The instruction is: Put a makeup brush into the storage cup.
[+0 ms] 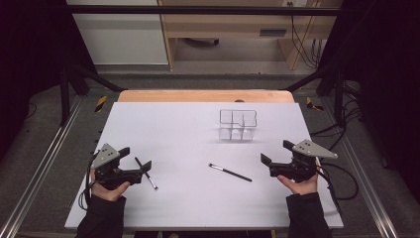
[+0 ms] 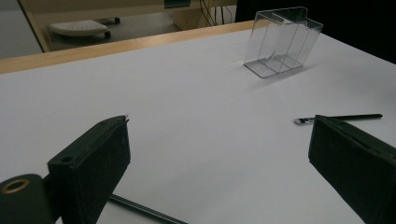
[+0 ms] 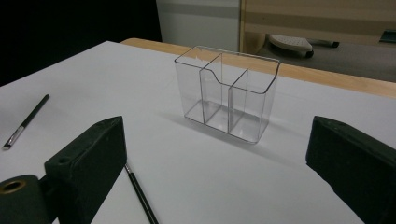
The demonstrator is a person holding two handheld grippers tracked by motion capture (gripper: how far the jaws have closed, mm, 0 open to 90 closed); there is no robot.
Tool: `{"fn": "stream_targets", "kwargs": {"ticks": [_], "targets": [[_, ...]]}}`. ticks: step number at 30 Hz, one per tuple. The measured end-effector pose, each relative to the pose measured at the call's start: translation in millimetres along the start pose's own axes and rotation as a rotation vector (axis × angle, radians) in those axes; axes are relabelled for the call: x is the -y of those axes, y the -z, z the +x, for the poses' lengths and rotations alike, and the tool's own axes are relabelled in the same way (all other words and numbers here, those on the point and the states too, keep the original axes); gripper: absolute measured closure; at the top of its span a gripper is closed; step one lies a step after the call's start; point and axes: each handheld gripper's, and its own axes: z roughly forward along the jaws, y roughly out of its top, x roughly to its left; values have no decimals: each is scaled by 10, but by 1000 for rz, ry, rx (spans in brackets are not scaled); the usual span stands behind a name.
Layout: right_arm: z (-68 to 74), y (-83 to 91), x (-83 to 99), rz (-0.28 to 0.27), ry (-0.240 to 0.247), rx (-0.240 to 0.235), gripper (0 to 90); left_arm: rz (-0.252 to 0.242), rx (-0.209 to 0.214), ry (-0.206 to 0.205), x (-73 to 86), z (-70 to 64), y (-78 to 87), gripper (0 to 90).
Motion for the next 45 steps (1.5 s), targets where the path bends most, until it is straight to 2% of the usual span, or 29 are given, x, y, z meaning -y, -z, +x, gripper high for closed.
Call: {"fn": "stream_targets", "kwargs": {"ticks": [11,17,26,33,45], "targets": [[6,10,-22,23,3,0,71,15,-4,5,49,-11,-27,51],[52,-35,-37,55,24,-5,71,26,-1,1,70,-29,-61,53],[163,-176,-49,90,33,-35,74,39,-4,-8,83,-49,-92,53],[260,-314,-54,127,66,-51,76,53,-3,-4,105,-51,-126,55],[359,-477,-80,173,78,-56,89,71,-9,-16,128,-69,-161,56]]}}
